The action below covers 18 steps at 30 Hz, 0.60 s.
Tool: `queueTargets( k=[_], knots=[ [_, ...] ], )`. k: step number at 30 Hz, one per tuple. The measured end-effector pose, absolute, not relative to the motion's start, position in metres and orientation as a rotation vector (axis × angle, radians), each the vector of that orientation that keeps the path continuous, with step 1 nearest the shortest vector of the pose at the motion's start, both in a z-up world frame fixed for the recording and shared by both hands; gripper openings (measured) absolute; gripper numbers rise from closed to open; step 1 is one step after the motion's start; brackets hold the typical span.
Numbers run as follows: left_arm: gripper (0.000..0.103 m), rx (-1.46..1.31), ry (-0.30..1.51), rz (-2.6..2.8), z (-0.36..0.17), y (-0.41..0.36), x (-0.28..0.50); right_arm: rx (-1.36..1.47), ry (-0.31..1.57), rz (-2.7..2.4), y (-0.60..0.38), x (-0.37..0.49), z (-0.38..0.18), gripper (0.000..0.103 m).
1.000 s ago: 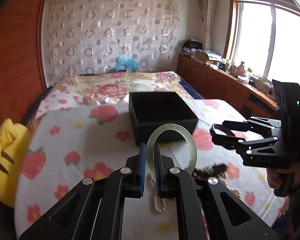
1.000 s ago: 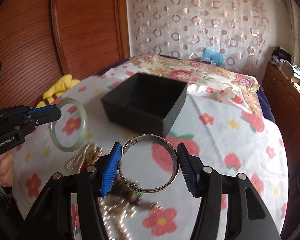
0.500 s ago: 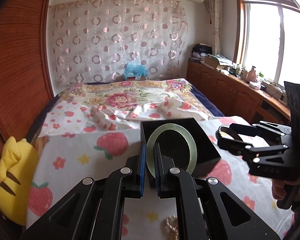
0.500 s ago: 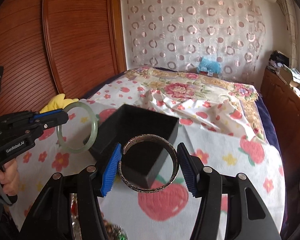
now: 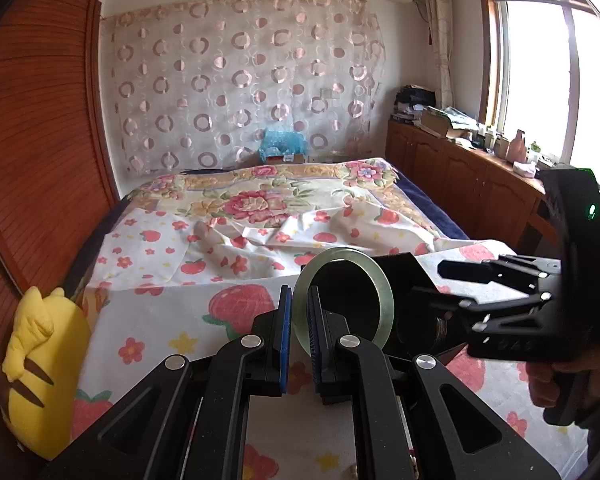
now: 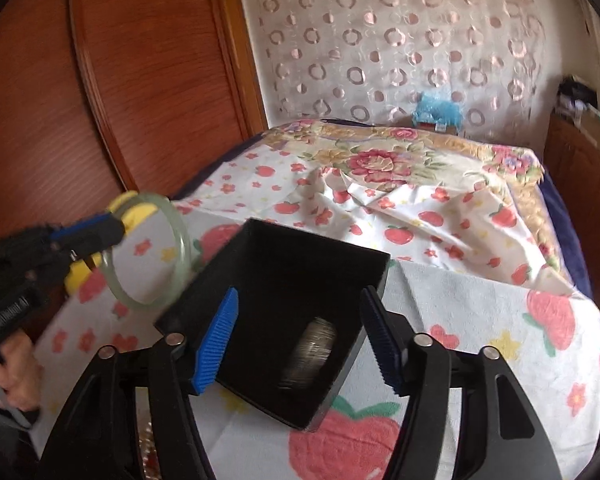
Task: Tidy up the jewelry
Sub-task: 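Carry the silver bangle into the black box with the right gripper and release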
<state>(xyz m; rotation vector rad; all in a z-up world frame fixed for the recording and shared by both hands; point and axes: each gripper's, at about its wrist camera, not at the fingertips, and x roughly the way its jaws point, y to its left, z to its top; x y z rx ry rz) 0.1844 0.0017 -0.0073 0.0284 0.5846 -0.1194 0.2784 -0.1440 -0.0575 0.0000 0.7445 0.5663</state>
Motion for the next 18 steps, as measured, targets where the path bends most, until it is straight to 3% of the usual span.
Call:
queueTargets(
  k=[18],
  knots=[
    [0.007,0.036,0.672,-0.158,-0.037,-0.026,0.222,-0.03,0.739,0.509,-0.181,0.247,-0.06,0.067]
  ],
)
